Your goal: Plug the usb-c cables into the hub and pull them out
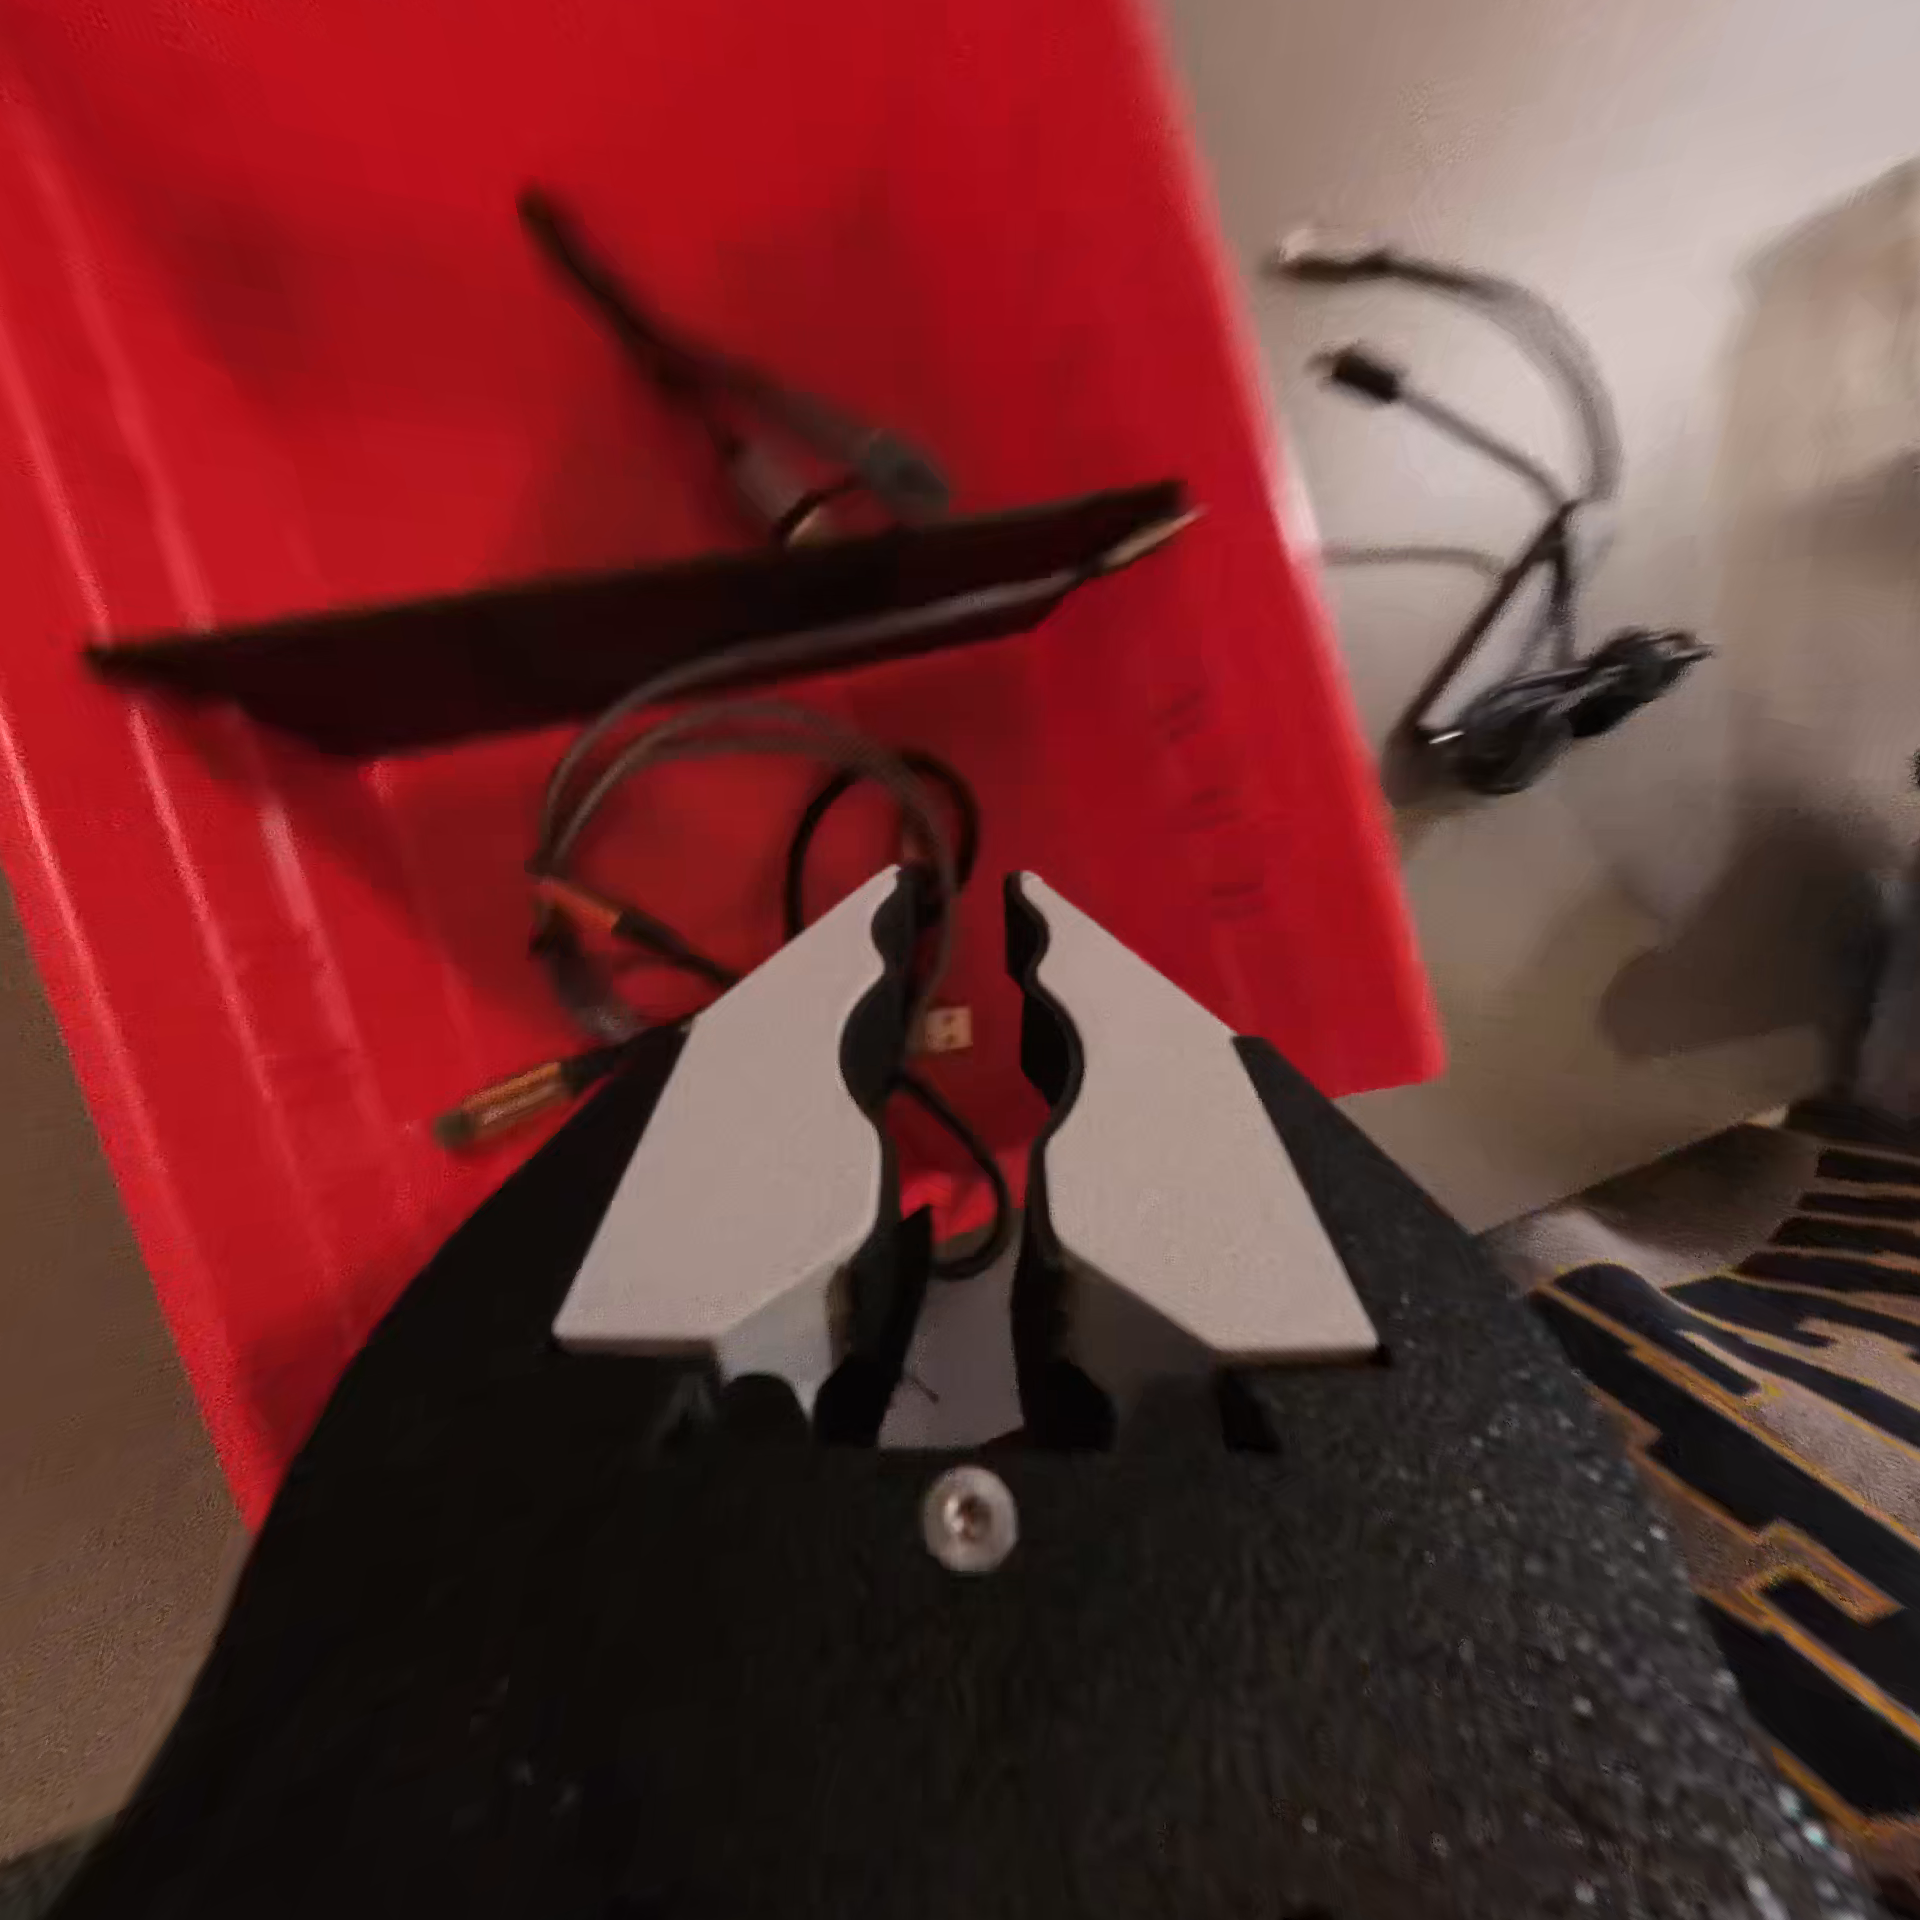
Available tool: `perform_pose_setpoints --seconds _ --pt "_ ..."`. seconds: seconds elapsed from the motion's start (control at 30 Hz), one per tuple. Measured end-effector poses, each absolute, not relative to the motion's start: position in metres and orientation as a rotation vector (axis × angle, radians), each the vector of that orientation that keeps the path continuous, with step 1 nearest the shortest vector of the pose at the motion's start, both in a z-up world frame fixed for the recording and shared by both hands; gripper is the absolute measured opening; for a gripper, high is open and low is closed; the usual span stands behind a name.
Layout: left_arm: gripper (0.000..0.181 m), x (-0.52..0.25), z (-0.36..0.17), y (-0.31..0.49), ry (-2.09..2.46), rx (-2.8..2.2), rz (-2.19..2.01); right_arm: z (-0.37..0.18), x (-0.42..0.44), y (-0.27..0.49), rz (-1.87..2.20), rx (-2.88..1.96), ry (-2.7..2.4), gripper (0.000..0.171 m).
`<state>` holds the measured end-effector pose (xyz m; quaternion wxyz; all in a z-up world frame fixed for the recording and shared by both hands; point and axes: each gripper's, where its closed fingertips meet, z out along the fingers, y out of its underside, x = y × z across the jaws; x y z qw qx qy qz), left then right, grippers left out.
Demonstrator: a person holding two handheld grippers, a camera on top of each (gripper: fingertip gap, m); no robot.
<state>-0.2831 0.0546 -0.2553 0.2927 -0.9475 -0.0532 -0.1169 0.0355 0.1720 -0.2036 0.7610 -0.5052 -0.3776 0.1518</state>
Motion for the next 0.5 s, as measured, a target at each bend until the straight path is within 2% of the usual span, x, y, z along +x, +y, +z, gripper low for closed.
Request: perform_pose_setpoints --seconds 0.07,0.3,0.4,0.5 --pt "0.012 -0.293 -0.277 0.050 -0.229 -2.575 -0.334 -0.204 0.035 0.172 0.329 -1.101 -0.824 0.032" --pt "0.017 -0.301 -0.318 0.035 -0.363 -2.759 -0.302 -0.207 0.036 0.175 0.335 -1.123 -0.821 0.032" --pt "0.000 -0.298 -0.325 0.031 -0.358 -2.818 -0.333 -0.208 0.035 0.175 0.333 -1.125 -0.829 0.032" --pt "0.000 -0.301 -0.324 0.030 -0.303 -2.841 -0.281 -0.209 0.035 0.176 0.328 -1.127 -0.831 0.032"
